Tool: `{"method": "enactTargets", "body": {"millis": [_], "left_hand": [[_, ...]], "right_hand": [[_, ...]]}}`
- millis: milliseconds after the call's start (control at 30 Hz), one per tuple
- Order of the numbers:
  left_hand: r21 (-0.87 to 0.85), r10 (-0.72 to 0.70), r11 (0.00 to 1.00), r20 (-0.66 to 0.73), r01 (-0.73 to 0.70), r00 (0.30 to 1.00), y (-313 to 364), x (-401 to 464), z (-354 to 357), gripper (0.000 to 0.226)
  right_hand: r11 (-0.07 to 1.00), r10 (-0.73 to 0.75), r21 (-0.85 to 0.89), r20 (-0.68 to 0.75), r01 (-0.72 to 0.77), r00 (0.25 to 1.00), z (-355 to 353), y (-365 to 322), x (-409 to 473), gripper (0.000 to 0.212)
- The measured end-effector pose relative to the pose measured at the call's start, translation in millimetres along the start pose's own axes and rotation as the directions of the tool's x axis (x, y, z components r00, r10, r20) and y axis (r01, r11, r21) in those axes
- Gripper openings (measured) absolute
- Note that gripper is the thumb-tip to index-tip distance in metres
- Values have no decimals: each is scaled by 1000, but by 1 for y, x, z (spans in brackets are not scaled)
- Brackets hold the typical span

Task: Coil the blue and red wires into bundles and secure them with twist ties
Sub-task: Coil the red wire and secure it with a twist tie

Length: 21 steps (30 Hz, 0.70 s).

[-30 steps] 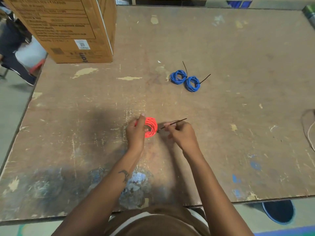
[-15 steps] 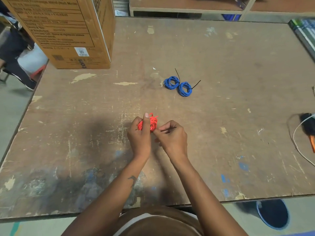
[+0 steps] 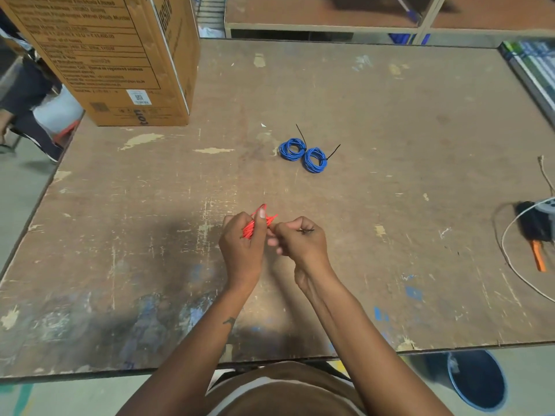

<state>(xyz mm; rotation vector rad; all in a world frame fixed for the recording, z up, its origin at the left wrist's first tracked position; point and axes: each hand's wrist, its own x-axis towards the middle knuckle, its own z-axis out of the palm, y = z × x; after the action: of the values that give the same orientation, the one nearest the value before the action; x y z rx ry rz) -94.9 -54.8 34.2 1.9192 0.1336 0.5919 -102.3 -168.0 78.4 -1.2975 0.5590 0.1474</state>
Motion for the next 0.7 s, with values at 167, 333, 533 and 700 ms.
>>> {"method": "enactTargets", "body": {"millis": [167, 333, 533, 700], "left_hand": [[-3, -59, 998, -54, 58, 997, 0, -1, 4, 47], [-118, -135, 985, -66, 127, 989, 1, -4, 14, 50], [-194, -229, 957, -48, 215, 972, 13, -13, 23, 43], [-162, -215, 964, 1, 212, 977, 20, -16, 26, 36]], "right_hand": [[980, 68, 185, 69, -79, 995, -5, 6, -3, 21], [979, 24, 200, 85, -41, 996, 1, 20, -11, 17], [932, 50, 357, 51, -65, 997, 4, 23, -18, 23], [855, 223, 456, 109, -248, 969, 4, 25, -10, 19]]}}
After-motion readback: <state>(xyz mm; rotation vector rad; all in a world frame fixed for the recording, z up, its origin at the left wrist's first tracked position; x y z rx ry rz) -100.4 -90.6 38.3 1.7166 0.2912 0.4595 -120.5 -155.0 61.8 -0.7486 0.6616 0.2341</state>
